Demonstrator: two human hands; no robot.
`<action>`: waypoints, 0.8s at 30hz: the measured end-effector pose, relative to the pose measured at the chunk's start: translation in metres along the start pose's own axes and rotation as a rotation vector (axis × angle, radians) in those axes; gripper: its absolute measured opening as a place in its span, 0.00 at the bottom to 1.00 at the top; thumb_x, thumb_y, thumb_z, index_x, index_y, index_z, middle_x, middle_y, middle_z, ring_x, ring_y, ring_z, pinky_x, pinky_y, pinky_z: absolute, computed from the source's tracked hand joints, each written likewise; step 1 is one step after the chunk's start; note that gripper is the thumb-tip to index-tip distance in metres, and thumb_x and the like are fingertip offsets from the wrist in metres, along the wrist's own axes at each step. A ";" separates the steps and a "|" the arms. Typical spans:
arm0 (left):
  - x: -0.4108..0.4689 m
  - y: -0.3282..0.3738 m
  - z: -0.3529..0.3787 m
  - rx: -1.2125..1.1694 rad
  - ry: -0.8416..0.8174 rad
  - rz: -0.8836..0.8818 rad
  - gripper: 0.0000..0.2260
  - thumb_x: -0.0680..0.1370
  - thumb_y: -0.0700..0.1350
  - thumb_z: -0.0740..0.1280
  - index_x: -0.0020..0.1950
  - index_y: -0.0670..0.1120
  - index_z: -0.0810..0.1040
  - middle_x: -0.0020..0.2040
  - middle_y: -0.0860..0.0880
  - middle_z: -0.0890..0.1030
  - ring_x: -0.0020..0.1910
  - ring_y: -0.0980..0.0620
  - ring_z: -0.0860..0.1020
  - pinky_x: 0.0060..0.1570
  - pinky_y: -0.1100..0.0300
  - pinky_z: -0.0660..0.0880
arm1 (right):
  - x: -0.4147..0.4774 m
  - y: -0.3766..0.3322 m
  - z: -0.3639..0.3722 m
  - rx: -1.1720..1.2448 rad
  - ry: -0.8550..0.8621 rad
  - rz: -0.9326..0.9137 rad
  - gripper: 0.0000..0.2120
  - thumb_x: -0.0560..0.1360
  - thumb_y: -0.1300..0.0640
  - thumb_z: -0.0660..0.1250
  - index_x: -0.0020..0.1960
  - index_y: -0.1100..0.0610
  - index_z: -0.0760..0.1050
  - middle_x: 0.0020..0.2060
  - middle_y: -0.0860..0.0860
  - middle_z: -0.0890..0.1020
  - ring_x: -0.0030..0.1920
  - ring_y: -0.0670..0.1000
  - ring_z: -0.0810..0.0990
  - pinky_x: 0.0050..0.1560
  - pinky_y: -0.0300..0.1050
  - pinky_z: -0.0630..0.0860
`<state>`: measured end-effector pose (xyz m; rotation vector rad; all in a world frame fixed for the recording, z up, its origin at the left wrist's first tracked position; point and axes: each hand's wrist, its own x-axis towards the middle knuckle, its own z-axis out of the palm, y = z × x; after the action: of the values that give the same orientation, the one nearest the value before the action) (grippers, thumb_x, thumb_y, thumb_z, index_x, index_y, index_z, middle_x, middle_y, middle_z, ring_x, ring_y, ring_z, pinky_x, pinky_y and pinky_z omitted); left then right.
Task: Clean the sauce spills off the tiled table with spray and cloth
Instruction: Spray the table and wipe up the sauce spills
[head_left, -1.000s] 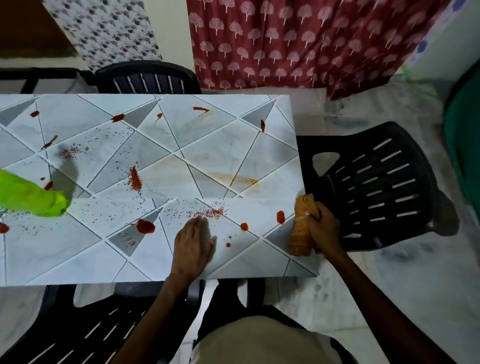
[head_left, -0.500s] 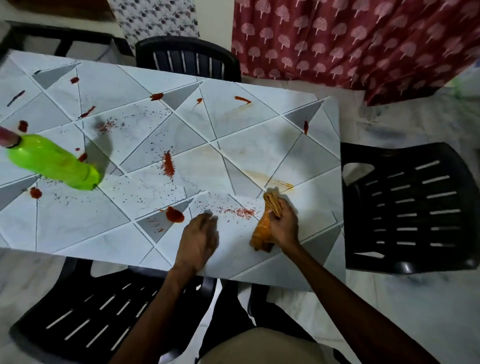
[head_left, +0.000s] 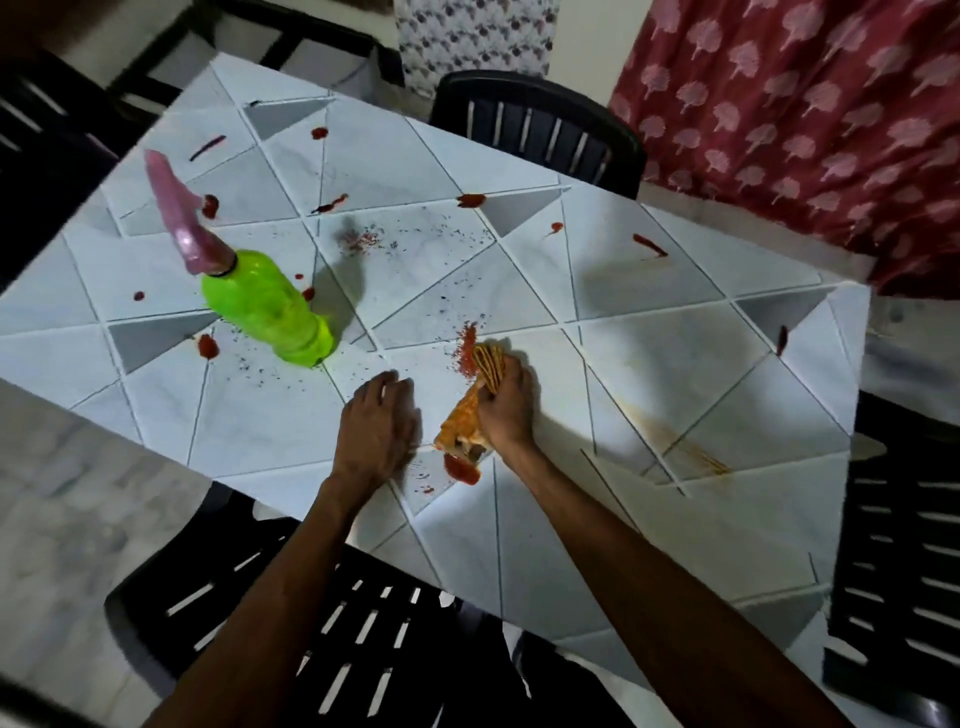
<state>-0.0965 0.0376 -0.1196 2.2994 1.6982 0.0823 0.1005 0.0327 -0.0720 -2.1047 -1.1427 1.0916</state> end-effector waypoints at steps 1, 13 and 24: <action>0.001 -0.005 -0.002 0.006 -0.005 -0.007 0.22 0.81 0.56 0.53 0.69 0.46 0.70 0.69 0.43 0.72 0.66 0.41 0.72 0.59 0.48 0.72 | 0.007 -0.009 0.007 0.013 -0.027 -0.007 0.25 0.80 0.62 0.65 0.75 0.60 0.65 0.68 0.60 0.72 0.67 0.59 0.72 0.66 0.47 0.69; -0.011 -0.005 -0.006 -0.200 0.085 -0.048 0.17 0.79 0.48 0.62 0.66 0.43 0.75 0.66 0.41 0.74 0.59 0.40 0.75 0.57 0.49 0.76 | 0.014 0.010 -0.011 0.050 0.094 -0.008 0.16 0.79 0.65 0.63 0.67 0.59 0.72 0.60 0.58 0.80 0.61 0.60 0.79 0.63 0.57 0.77; -0.041 0.004 -0.014 -0.258 0.045 -0.053 0.29 0.69 0.53 0.59 0.68 0.43 0.74 0.67 0.41 0.73 0.61 0.38 0.74 0.59 0.49 0.74 | 0.029 -0.022 0.002 0.337 -0.124 0.073 0.27 0.77 0.68 0.61 0.73 0.48 0.69 0.56 0.51 0.81 0.55 0.55 0.81 0.59 0.56 0.81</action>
<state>-0.1079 0.0007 -0.1005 2.0772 1.6609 0.3240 0.0980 0.0692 -0.0692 -1.8483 -0.8684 1.3606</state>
